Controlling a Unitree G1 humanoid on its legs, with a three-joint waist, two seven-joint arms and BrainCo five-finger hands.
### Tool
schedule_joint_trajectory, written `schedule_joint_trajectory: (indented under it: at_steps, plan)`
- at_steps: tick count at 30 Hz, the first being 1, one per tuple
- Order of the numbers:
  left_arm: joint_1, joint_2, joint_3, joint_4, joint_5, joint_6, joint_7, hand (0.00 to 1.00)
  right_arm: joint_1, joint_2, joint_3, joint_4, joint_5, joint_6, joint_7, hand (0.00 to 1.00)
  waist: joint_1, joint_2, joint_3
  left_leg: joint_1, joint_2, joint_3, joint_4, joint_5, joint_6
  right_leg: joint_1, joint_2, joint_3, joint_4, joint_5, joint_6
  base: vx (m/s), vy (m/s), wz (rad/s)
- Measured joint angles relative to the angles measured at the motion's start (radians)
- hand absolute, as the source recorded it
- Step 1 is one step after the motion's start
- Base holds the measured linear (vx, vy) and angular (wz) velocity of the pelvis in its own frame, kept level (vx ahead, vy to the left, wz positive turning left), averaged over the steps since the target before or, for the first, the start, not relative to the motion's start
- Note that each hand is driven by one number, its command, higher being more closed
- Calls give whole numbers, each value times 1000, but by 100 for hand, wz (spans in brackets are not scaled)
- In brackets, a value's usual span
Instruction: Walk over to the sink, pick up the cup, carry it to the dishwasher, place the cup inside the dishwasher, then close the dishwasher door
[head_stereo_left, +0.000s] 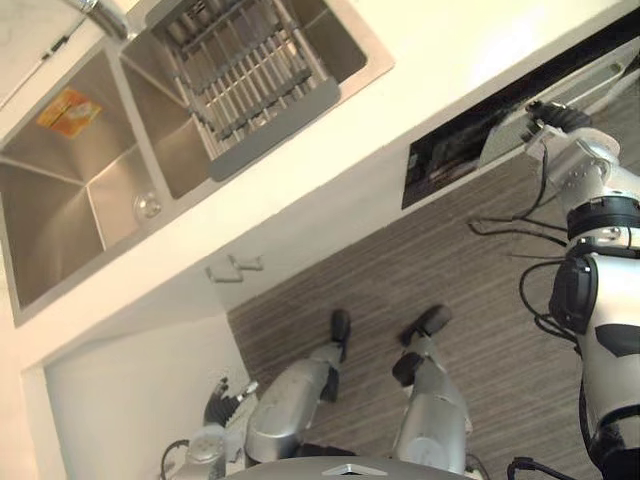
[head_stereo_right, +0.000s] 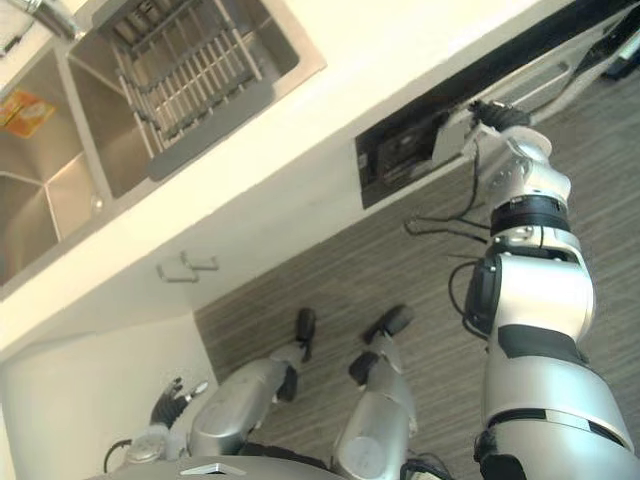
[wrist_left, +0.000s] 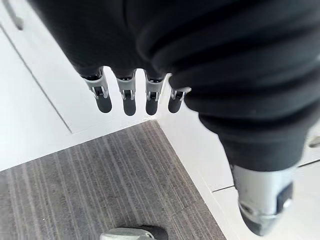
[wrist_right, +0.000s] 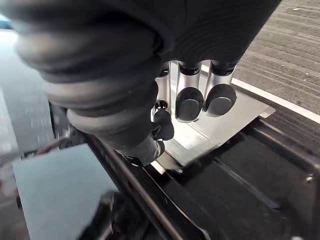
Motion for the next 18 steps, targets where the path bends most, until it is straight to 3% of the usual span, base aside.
schedule_joint_trajectory:
  at_steps: [5,8,9,13,18]
  plan:
    - [16,1,8,-4,37,2,-16,0,-44,-13,84,37,-269,-4,-2,100,10,-3,2,-1,4,-24,-6,14,-5,2,-14,-31,38,-25,-2,9,-7,17]
    - [16,3,10,-14,39,0,-32,0,-47,-13,114,36,-331,-8,-2,100,13,-3,2,-2,9,-23,-5,15,-6,4,-9,-33,36,-27,-2,6,-6,1]
    - [16,4,10,-20,38,-3,-36,0,-47,-13,116,36,-340,-8,-2,0,14,-5,4,-2,10,-23,-3,15,-5,5,-7,-33,35,-28,-2,22,-28,-3]
    - [16,14,16,-55,-12,-38,-84,0,-24,-6,110,16,-342,-37,-32,0,10,-31,22,6,26,-17,15,4,-11,31,24,-33,-2,-16,-9,26,-32,-7]
    - [36,18,70,-100,-96,-67,-112,0,303,23,-43,-333,-204,-124,-38,0,-4,-83,55,60,52,-9,48,-38,-24,117,74,-31,-65,-9,-3,71,-24,-9]
